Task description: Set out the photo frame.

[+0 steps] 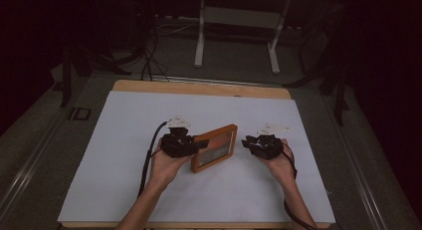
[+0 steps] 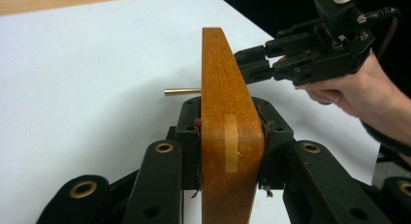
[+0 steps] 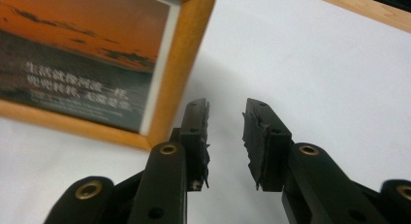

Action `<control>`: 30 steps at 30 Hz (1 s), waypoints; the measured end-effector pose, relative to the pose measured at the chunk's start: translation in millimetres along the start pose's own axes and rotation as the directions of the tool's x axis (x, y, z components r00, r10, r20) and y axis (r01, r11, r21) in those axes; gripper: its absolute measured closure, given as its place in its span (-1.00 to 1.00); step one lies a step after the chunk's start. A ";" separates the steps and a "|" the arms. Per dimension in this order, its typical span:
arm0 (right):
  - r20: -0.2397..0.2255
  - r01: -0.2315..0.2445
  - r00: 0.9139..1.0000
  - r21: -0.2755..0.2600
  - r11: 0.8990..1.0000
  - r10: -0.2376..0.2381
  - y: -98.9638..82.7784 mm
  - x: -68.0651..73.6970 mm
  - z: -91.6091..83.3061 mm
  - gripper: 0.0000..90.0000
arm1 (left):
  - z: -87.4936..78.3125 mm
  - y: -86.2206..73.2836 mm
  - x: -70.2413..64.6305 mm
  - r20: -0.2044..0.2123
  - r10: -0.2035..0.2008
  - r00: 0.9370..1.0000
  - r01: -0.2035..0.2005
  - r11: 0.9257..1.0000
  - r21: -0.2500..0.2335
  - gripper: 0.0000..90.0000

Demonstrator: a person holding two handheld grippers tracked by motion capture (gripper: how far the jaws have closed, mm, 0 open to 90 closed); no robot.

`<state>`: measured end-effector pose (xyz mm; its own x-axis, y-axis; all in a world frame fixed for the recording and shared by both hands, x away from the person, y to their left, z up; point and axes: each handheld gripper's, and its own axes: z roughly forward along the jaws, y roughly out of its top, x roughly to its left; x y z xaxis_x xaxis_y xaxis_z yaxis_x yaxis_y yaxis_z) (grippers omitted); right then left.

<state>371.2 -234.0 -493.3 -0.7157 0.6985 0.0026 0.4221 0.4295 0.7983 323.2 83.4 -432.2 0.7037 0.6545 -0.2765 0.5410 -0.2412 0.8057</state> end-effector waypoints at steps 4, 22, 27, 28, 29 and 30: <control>-0.010 0.013 1.000 -0.005 1.000 -0.013 1.6 3.2 -0.6 0.55 | -11.8 9.3 4.0 0.033 0.037 0.999 -0.038 0.999 0.036 0.54; -0.049 0.069 0.996 -0.026 0.997 -0.071 10.9 16.3 -1.1 0.50 | -25.6 22.4 5.6 0.097 0.133 0.986 -0.142 0.985 0.099 0.53; -0.055 0.089 0.994 -0.040 0.995 -0.091 16.8 18.5 -5.9 0.47 | -22.3 23.8 10.4 0.109 0.109 0.988 -0.118 0.990 0.082 0.52; -0.059 0.086 0.994 -0.043 0.995 -0.089 18.1 19.0 -6.9 0.46 | -21.6 24.1 11.5 0.111 0.102 0.989 -0.111 0.991 0.079 0.52; -0.060 0.091 0.994 -0.050 0.995 -0.094 19.3 19.1 -7.7 0.46 | -20.8 24.2 12.5 0.113 0.097 0.989 -0.106 0.992 0.074 0.52; -0.064 0.093 0.993 -0.054 0.994 -0.096 20.6 19.5 -8.7 0.46 | -20.0 24.1 12.9 0.116 0.093 0.989 -0.102 0.992 0.068 0.52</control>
<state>361.1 -216.5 -471.6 -0.7868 0.6162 -0.0357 0.3235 0.4609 0.8264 336.1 100.4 -405.8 0.7999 0.5413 -0.2593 0.4968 -0.3547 0.7921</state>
